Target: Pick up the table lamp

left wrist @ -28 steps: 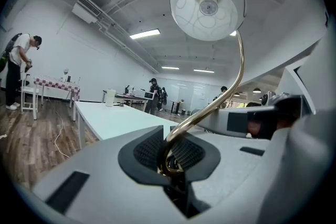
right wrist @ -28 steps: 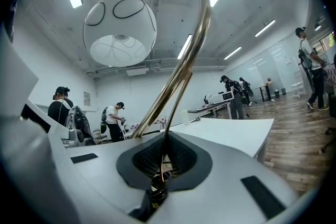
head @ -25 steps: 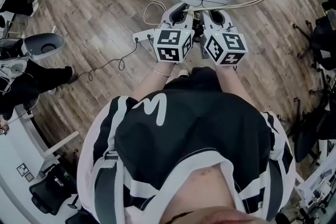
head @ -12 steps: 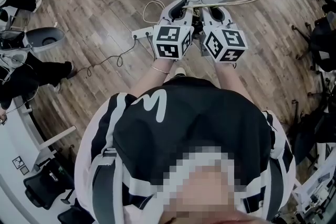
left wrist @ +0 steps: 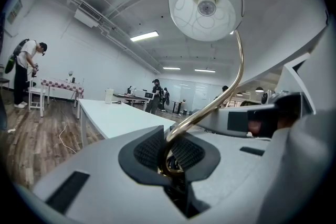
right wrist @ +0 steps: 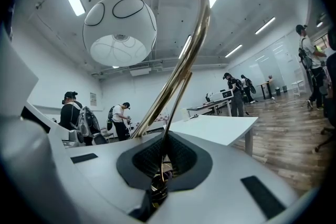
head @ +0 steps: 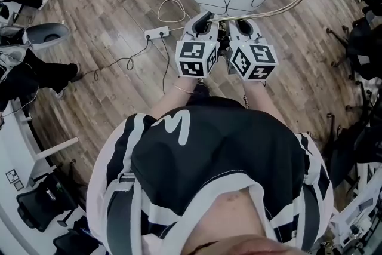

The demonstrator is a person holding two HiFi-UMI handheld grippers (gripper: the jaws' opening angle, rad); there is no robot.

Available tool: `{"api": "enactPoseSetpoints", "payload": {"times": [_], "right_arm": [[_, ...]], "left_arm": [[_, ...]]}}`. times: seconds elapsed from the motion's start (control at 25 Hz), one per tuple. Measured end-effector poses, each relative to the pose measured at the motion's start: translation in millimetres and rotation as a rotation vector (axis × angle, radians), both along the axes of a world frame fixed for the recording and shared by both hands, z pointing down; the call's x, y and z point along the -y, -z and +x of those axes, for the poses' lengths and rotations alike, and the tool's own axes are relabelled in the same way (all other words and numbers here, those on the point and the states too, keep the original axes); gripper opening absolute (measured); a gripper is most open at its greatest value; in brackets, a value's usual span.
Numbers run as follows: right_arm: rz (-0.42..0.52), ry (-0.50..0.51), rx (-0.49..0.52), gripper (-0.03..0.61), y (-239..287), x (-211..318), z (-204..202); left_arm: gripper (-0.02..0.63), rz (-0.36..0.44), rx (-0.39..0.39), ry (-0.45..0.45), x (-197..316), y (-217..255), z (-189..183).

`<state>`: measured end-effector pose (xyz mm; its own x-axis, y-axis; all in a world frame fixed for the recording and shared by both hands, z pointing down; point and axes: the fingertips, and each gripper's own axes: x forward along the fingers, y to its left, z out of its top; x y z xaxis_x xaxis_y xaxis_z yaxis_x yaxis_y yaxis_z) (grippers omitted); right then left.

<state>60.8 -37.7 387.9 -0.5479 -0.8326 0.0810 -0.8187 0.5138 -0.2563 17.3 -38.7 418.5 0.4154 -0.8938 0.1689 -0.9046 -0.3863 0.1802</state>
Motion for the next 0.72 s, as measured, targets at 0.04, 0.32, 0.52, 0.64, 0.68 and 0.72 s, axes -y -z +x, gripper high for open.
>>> {"api": "enactPoseSetpoints", "payload": {"times": [0.04,0.32,0.52,0.64,0.68,0.72], "right_arm": [[0.002,0.002,-0.003,0.015,-0.5,-8.9,4.9],[-0.007,0.027,-0.017,0.015,-4.9,-70.8,34.7],[-0.013,0.047,-0.023,0.015,-8.0,-102.9,44.2],[-0.015,0.063,-0.026,0.015,-10.1,-116.5,41.7],[-0.015,0.066,-0.024,0.015,-10.2,-120.6,41.0],[-0.015,0.069,-0.021,0.015,-10.0,-124.0,40.1]], "left_arm": [[0.035,0.002,-0.003,0.002,-9.0,-0.5,5.0],[0.034,-0.003,-0.019,0.023,-71.8,-5.6,35.4],[0.034,-0.018,-0.026,0.042,-105.9,-9.5,45.1],[0.034,-0.022,-0.029,0.057,-120.8,-11.6,42.8],[0.034,-0.02,-0.027,0.06,-124.7,-11.7,42.0],[0.034,-0.016,-0.024,0.061,-127.8,-11.2,41.2]]}}
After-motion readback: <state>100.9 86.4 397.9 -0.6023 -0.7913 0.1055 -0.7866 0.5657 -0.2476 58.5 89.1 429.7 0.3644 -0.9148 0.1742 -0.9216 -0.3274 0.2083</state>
